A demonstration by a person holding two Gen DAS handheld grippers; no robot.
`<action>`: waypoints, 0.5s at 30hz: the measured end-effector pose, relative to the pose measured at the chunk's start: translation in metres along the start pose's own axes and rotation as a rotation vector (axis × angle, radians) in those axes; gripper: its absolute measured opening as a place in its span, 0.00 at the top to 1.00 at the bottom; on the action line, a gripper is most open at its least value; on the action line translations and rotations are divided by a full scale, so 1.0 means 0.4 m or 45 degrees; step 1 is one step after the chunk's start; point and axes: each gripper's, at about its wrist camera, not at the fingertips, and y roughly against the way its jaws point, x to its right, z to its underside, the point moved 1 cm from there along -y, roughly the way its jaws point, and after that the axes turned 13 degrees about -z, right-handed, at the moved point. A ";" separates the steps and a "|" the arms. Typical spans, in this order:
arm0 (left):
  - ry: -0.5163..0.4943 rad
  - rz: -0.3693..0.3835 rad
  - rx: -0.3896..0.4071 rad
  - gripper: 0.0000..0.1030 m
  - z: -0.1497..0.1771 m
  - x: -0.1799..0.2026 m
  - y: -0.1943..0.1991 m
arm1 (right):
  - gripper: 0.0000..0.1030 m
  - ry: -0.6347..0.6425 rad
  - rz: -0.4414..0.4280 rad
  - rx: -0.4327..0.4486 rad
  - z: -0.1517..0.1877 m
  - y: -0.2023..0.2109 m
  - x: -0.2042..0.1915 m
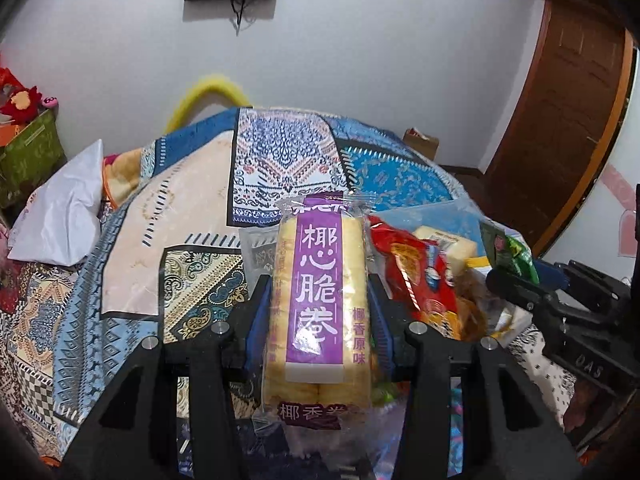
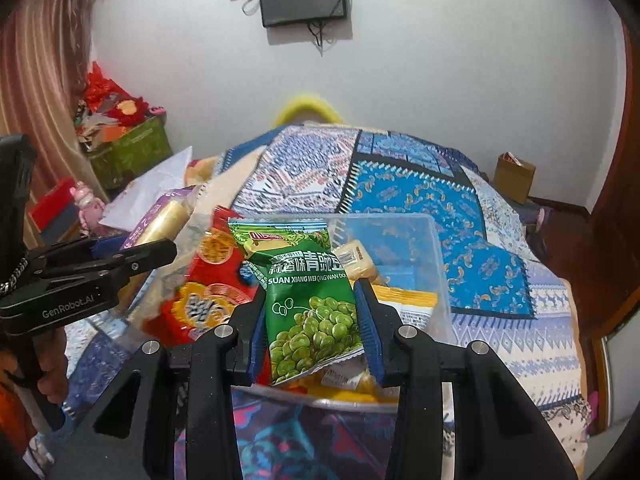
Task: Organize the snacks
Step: 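Carry the coconut roll and green pea bag into the clear box and release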
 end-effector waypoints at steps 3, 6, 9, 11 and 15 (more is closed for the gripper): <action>0.020 0.016 -0.045 0.56 0.001 0.005 -0.038 | 0.65 -0.012 -0.004 -0.025 0.011 -0.020 0.006; 0.027 0.033 -0.105 0.56 0.008 0.009 -0.075 | 0.64 -0.013 0.003 -0.046 0.023 -0.034 0.010; 0.056 0.041 -0.125 0.56 0.008 0.001 -0.088 | 0.63 0.001 0.012 -0.065 0.029 -0.038 0.009; 0.078 0.042 -0.135 0.55 0.008 -0.006 -0.088 | 0.62 0.005 0.013 -0.075 0.030 -0.038 0.007; 0.055 0.018 -0.138 0.53 0.010 -0.001 -0.073 | 0.57 0.000 0.015 -0.103 0.030 -0.031 0.003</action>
